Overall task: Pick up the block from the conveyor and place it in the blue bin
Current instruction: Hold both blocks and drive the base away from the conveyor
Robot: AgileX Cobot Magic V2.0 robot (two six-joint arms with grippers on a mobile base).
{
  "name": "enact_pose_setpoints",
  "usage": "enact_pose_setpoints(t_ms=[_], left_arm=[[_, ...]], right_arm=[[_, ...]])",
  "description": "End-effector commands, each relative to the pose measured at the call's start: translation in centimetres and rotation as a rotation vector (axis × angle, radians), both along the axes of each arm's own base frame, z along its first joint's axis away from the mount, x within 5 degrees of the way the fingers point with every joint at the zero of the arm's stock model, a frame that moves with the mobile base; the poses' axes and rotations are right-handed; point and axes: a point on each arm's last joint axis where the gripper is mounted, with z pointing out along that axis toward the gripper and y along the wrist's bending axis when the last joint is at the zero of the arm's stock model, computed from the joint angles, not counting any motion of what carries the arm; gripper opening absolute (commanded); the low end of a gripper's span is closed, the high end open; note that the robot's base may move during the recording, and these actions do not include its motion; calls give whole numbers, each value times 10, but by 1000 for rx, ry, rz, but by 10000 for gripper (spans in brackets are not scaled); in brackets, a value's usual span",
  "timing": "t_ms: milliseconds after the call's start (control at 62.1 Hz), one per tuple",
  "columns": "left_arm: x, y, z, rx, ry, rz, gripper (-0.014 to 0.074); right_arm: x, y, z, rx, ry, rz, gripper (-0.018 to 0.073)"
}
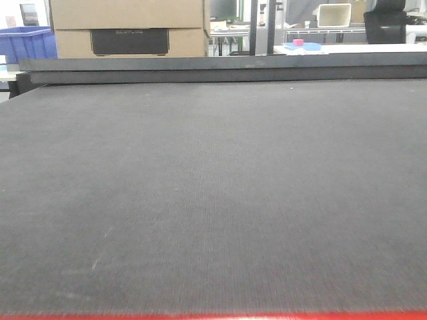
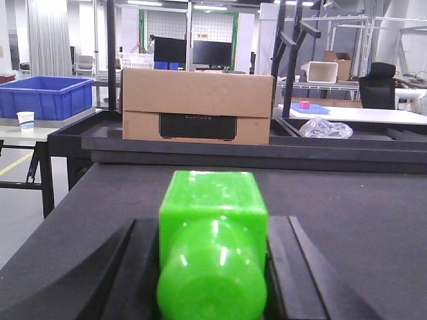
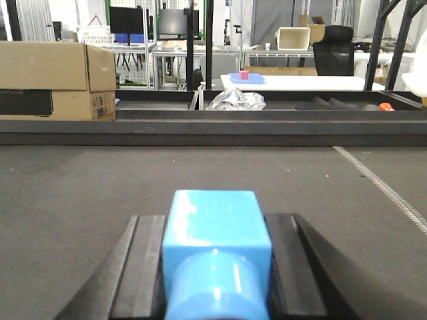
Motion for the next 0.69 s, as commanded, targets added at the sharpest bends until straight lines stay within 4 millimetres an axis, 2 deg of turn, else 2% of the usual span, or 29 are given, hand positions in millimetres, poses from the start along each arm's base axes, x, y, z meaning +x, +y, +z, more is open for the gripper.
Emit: enact_pose_setpoints(t_ms=[0, 677], left_arm=[[-1, 0, 2, -7, -24, 0, -111], [-2, 0, 2, -7, -30, 0, -111]], right_arm=[[-1, 0, 2, -12, -28, -5, -162], [-1, 0, 2, -12, -28, -5, -162]])
